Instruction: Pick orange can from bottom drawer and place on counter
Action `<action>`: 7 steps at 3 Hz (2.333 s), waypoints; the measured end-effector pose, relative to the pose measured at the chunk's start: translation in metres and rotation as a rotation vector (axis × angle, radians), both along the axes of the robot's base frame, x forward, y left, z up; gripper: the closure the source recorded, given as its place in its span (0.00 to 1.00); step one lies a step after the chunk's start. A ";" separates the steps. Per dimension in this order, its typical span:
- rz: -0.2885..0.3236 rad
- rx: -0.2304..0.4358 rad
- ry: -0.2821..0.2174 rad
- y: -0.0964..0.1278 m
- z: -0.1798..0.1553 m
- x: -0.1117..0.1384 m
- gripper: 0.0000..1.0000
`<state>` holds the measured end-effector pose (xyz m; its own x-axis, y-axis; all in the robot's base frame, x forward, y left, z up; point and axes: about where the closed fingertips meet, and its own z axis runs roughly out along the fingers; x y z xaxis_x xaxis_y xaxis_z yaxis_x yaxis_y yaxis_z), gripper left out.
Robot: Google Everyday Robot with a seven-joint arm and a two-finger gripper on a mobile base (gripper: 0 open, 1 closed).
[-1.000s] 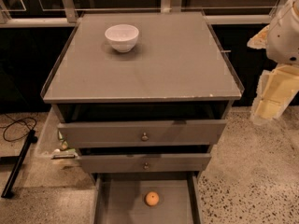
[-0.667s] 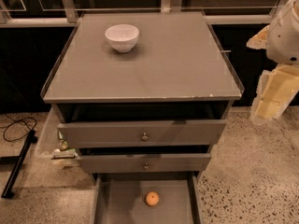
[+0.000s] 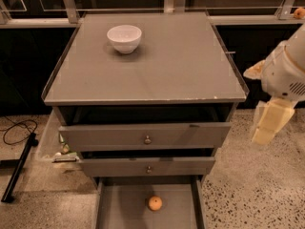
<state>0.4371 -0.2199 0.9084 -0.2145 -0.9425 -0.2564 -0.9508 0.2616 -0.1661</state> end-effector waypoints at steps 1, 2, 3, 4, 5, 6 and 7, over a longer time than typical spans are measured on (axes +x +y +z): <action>0.020 0.027 0.012 -0.008 -0.050 -0.001 0.00; 0.045 0.045 0.024 -0.019 -0.106 -0.001 0.00; 0.070 0.062 0.010 -0.025 -0.155 0.003 0.00; 0.070 0.062 0.010 -0.025 -0.155 0.003 0.00; 0.080 0.087 0.023 -0.018 -0.179 0.002 0.00; 0.092 0.129 0.044 -0.008 -0.235 0.005 0.00; 0.094 0.171 0.024 -0.002 -0.295 0.011 0.00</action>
Offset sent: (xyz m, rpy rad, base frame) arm 0.0016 -0.0338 -0.1748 0.0662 0.0354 0.0723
